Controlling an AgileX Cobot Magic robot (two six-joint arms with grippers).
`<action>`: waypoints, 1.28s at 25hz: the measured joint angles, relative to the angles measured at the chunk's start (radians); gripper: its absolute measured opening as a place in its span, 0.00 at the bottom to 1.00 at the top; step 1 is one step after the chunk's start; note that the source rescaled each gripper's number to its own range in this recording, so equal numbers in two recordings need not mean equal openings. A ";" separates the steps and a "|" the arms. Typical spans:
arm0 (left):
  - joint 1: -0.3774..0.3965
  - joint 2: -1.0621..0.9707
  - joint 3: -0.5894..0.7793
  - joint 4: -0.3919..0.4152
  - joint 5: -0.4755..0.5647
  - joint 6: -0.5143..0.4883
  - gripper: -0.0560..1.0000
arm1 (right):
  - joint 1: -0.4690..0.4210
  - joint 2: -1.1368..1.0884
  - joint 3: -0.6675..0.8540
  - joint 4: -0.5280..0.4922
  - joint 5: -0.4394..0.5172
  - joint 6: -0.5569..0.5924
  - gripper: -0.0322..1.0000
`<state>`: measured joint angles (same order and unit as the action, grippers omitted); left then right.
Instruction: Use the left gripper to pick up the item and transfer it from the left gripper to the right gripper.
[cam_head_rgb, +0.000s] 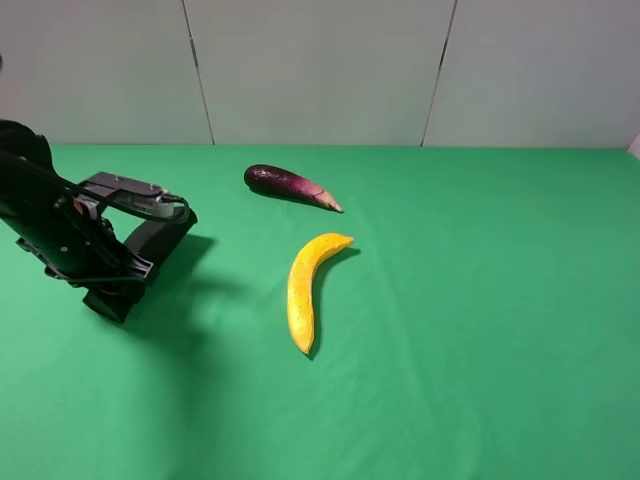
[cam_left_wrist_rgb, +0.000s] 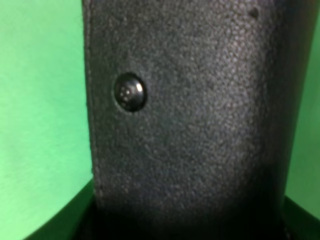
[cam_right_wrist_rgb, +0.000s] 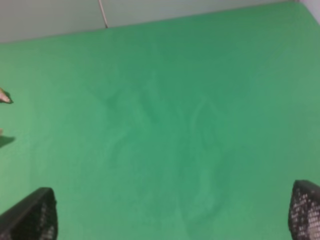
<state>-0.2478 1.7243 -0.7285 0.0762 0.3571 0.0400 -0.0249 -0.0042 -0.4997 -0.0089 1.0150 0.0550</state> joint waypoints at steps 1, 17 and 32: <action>0.000 -0.034 0.000 0.001 0.020 0.000 0.09 | 0.000 0.000 0.000 0.000 0.000 0.000 1.00; 0.000 -0.294 0.001 0.006 0.338 0.000 0.09 | 0.000 0.000 0.000 0.000 0.000 0.000 1.00; 0.000 -0.322 -0.271 0.002 0.614 0.073 0.09 | 0.000 0.000 0.000 0.001 0.000 0.000 1.00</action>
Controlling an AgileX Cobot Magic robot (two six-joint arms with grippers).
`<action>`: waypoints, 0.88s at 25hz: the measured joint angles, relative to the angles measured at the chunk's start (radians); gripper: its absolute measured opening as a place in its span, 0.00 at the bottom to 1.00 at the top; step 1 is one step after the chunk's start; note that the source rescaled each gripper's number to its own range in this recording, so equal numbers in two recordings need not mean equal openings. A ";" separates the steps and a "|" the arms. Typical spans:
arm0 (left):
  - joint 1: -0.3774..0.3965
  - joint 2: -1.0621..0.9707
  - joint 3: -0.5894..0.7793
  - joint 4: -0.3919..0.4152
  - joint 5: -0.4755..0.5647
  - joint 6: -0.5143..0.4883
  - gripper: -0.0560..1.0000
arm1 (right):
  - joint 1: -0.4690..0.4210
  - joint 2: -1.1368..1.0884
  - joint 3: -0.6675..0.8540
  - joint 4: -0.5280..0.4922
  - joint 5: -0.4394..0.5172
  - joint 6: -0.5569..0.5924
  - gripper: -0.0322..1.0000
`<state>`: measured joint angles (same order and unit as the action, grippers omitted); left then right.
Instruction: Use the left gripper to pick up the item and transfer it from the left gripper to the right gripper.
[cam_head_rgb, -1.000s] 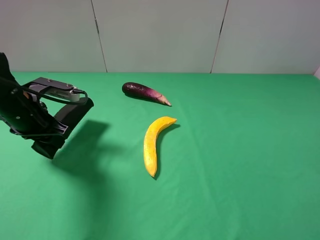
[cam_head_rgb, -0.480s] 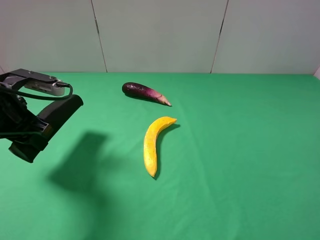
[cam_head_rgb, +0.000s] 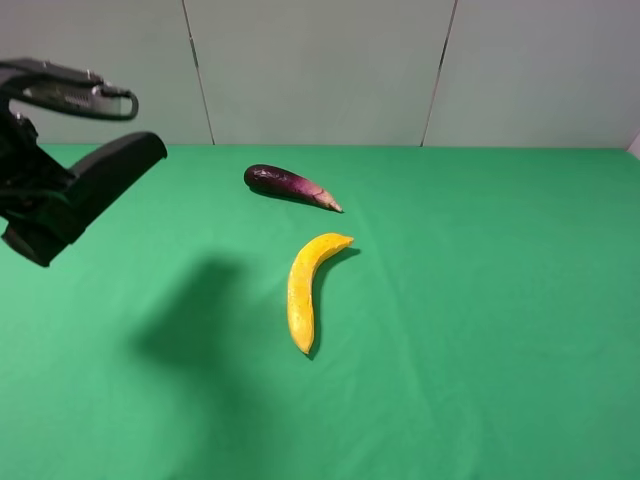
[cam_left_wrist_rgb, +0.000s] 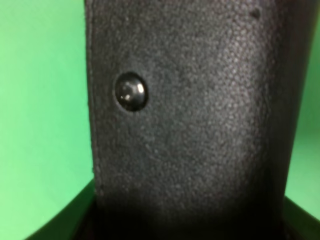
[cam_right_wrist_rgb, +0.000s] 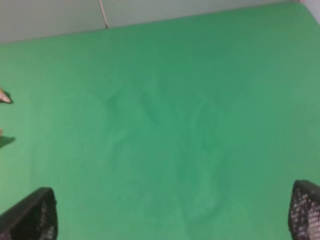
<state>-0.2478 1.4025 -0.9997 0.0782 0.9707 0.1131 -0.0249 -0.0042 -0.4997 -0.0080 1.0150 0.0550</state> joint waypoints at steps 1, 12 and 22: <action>0.000 0.000 -0.023 -0.007 0.017 0.011 0.09 | 0.000 0.000 0.000 0.001 0.000 0.000 1.00; -0.020 0.000 -0.158 -0.143 0.084 0.160 0.08 | 0.000 0.105 -0.021 0.130 -0.001 -0.003 1.00; -0.249 0.000 -0.158 -0.011 0.054 0.230 0.08 | 0.000 0.434 -0.078 0.440 -0.122 -0.220 1.00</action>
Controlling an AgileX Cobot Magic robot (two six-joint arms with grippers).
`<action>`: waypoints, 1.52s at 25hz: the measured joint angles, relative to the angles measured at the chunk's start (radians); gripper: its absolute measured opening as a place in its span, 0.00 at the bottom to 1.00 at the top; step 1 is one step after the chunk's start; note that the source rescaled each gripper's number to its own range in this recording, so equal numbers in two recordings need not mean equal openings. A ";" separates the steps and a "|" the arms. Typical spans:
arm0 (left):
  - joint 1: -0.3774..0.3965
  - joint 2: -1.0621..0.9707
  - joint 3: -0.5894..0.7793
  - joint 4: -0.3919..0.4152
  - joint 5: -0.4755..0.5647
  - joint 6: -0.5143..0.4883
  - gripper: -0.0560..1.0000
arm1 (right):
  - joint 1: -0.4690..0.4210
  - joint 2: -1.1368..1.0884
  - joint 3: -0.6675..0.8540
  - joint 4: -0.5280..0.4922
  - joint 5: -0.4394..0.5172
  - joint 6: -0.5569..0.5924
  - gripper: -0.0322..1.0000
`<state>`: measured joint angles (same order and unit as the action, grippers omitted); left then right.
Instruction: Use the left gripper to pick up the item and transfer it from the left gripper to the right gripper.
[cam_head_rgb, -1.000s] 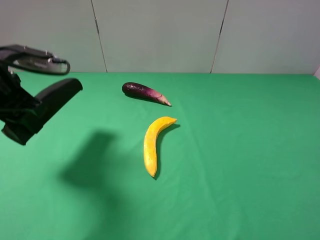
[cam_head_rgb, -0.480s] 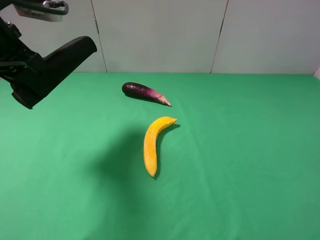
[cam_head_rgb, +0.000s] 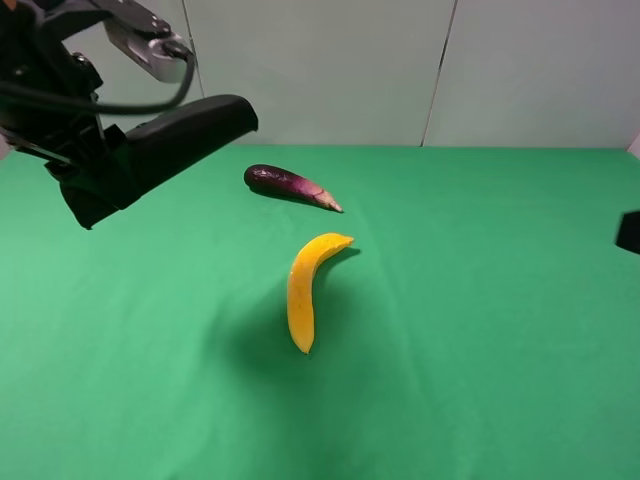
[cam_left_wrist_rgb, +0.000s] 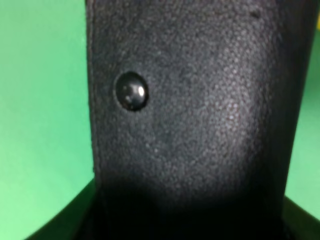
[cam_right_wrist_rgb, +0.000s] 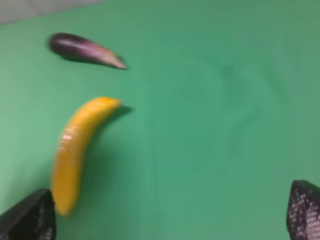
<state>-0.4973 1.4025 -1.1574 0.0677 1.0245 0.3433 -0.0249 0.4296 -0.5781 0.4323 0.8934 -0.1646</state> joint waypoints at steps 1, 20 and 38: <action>-0.021 0.000 0.000 0.009 -0.003 0.013 0.08 | 0.000 0.020 0.000 0.044 -0.014 -0.030 1.00; -0.302 0.128 -0.019 0.013 -0.106 0.211 0.08 | 0.048 0.160 0.000 0.500 -0.013 -0.417 1.00; -0.449 0.186 -0.068 0.013 -0.293 0.320 0.08 | 0.148 0.496 0.000 0.559 -0.052 -0.576 1.00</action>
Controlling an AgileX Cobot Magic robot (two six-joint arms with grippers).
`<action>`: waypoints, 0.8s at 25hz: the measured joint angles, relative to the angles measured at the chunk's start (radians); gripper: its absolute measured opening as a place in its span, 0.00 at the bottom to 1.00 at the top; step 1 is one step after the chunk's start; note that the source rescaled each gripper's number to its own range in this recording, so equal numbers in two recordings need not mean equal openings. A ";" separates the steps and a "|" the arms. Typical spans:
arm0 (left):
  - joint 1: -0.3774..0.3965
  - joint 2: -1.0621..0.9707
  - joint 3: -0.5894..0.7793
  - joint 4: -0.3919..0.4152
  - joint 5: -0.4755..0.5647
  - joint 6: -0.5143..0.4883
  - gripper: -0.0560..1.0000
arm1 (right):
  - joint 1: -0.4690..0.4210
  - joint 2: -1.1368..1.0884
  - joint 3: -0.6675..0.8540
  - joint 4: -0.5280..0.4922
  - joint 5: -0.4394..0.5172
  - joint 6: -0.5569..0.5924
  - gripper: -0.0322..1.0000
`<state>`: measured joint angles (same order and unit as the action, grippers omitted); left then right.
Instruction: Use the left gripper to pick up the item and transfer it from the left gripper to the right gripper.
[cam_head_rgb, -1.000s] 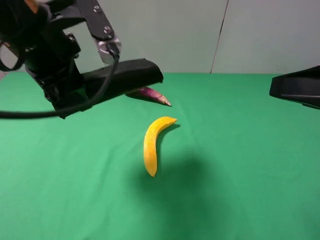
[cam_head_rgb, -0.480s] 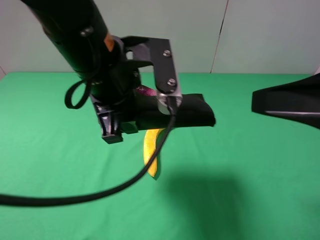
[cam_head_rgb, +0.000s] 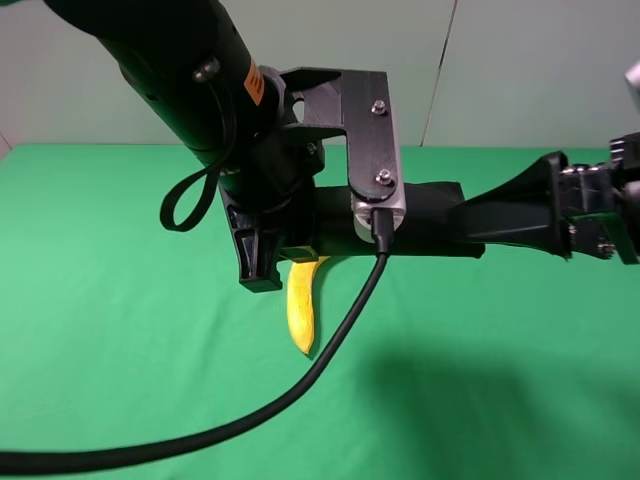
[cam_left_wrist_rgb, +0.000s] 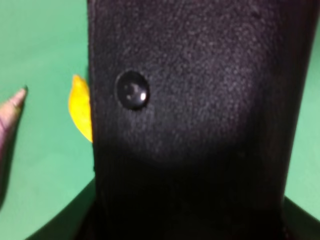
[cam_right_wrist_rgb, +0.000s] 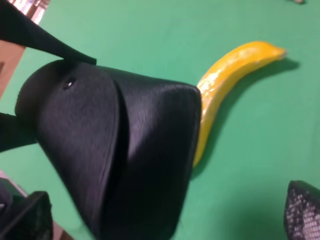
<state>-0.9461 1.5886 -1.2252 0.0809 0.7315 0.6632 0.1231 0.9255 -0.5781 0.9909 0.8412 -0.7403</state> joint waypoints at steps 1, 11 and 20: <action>0.000 0.000 0.000 0.000 -0.008 0.003 0.08 | 0.000 0.022 0.000 0.027 0.002 -0.032 1.00; 0.000 0.011 0.000 0.003 -0.035 0.005 0.08 | 0.000 0.218 0.000 0.276 0.064 -0.275 1.00; 0.000 0.011 0.000 0.007 -0.046 0.006 0.08 | 0.000 0.264 0.000 0.361 0.103 -0.364 1.00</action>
<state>-0.9461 1.5996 -1.2252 0.0875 0.6854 0.6696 0.1231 1.1899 -0.5784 1.3523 0.9444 -1.1043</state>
